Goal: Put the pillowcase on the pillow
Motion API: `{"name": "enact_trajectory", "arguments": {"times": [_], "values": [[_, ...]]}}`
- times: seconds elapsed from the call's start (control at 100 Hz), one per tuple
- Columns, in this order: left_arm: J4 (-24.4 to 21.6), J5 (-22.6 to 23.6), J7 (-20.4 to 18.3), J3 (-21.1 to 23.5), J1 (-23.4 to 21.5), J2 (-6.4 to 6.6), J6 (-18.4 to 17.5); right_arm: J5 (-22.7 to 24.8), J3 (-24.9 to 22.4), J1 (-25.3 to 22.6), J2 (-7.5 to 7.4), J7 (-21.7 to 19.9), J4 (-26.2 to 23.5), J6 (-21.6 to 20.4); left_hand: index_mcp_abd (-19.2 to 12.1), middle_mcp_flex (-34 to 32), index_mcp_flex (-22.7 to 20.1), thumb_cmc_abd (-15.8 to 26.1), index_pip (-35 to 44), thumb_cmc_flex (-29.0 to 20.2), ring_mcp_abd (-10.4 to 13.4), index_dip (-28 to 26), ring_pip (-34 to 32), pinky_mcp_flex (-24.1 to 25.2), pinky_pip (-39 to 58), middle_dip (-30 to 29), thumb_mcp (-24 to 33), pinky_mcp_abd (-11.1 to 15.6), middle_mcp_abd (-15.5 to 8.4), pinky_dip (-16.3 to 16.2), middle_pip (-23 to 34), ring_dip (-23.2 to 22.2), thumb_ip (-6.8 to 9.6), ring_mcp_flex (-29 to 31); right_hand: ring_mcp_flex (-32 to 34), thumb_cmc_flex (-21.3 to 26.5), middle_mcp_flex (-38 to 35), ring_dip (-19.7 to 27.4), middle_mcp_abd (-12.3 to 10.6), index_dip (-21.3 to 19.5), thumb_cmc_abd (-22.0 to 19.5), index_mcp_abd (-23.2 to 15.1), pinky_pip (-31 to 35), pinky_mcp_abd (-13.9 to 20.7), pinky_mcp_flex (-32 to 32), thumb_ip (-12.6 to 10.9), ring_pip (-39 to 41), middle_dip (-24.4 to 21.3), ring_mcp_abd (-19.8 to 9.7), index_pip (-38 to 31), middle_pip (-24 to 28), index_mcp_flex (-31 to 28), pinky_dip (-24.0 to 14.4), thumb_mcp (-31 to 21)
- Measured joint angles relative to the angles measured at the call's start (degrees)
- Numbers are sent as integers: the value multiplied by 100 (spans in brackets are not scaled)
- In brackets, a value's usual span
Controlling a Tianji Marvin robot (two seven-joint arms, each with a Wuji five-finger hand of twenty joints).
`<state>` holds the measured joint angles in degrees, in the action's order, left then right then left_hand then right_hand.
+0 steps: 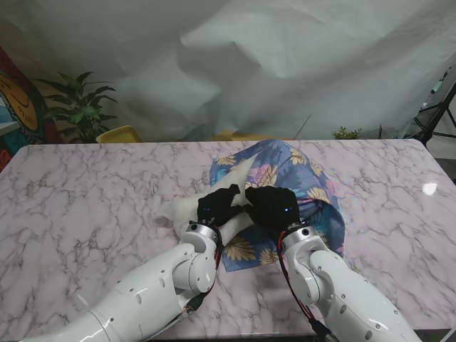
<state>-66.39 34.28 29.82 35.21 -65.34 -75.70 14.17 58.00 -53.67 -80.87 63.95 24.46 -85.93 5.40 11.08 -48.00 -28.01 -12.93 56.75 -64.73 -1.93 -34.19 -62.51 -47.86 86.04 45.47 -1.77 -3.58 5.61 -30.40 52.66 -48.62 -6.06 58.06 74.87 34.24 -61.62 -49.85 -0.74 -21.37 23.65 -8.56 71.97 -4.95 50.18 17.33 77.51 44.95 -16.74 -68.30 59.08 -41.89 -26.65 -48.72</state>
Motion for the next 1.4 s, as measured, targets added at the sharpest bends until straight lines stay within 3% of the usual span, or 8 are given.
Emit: {"name": "enact_trajectory", "arguments": {"times": [0.43, 0.6, 0.8, 1.04, 1.18, 1.22, 1.32, 1.4], "values": [[-11, -57, -135, -7, 87, 6, -124, 91, 146, -161, -4, 120, -47, -342, 52, -14, -4, -1, 26, -16, 0, -17, 0, -73, 1, 1, 27, 0, 47, 54, 71, 2, 0, 75, 5, 113, 75, 592, 119, 255, -14, 260, -83, -1, -114, 0, -715, -351, 229, -29, -21, 39, 120, -3], [88, 305, -385, -210, 150, 163, -733, 395, -69, -158, -68, -527, -87, -362, 69, -13, -4, -1, 26, -63, 0, -17, -1, -76, 2, 2, 45, 0, 42, 54, 71, 2, 0, 76, -181, -1476, 652, 1478, 209, 61, -599, 298, -301, -132, -1112, -540, -3440, -1021, 979, 1108, -842, 181, 72, 90], [267, 312, -520, -307, 233, 214, -930, 1557, -561, -378, -310, -1192, -589, -359, 8, -13, -2, 2, 26, -63, 24, -19, -1, -77, 38, 2, 45, 48, -23, 54, 71, -4, 0, 77, -1786, -2226, 1678, 1994, 113, -254, -1300, 79, -1015, -573, -2575, -948, -5362, -1512, 1625, 2513, -1850, 625, 4, 1772], [380, 390, -524, -334, 289, 241, -1129, 2371, -698, -549, -409, -151, -754, 329, -19, -9, 59, 8, 33, -63, 51, -70, -1, -79, 42, 4, 45, 70, -63, 54, 71, -7, 0, 77, -2295, -2258, 1811, 2262, 59, -397, -1880, -504, -1189, -624, -2934, -1068, -5588, -1570, 1718, 2703, -2165, 651, -48, 2956], [449, 518, -417, -380, 304, 263, -1252, 2248, -491, -102, -401, 215, -313, 530, -23, -5, 110, 19, 43, -63, 55, -75, -1, -79, 43, 5, 45, 71, -74, 54, 71, -8, 0, 78, -2096, -563, 1473, 2266, -74, -461, -2522, -573, -1091, -626, -2662, -1344, -5588, -1585, 1580, 2700, -2171, 642, -48, 4615], [461, 564, -386, -391, 307, 273, -1284, 2264, -364, 149, -400, 339, -36, 598, -24, -5, 116, 21, 48, -63, 55, -76, -1, -79, 43, 6, 45, 71, -75, 54, 71, -8, 0, 78, -2061, -360, 1429, 2292, -113, -418, -2465, -584, -1071, -622, -2620, -1354, -5588, -1592, 1544, 2651, -2171, 647, 2, 4378], [466, 661, -327, -399, 304, 302, -1337, 2486, -199, 731, -418, 300, 578, 427, -26, -4, 121, 24, 50, -63, 55, -76, -1, -79, 43, 5, 45, 72, -76, 54, 71, -8, 0, 78, -2091, -1232, 1674, 2507, -88, 419, -1027, -665, -1062, -610, -2646, -697, -5745, -1669, 1493, 2342, -2171, 975, 237, 458], [466, 717, -300, -399, 295, 323, -1361, 2528, -70, 1183, -525, 189, 984, -476, -32, -4, 126, 35, 51, -63, 58, -76, -1, -79, 43, 5, 45, 72, -80, 54, 71, -8, 0, 78, -2469, -1325, 2223, 2729, -154, 450, -136, -658, -1108, -403, -2816, -771, -5942, -1875, 1338, 2722, -2171, 1635, 412, -1190]]}}
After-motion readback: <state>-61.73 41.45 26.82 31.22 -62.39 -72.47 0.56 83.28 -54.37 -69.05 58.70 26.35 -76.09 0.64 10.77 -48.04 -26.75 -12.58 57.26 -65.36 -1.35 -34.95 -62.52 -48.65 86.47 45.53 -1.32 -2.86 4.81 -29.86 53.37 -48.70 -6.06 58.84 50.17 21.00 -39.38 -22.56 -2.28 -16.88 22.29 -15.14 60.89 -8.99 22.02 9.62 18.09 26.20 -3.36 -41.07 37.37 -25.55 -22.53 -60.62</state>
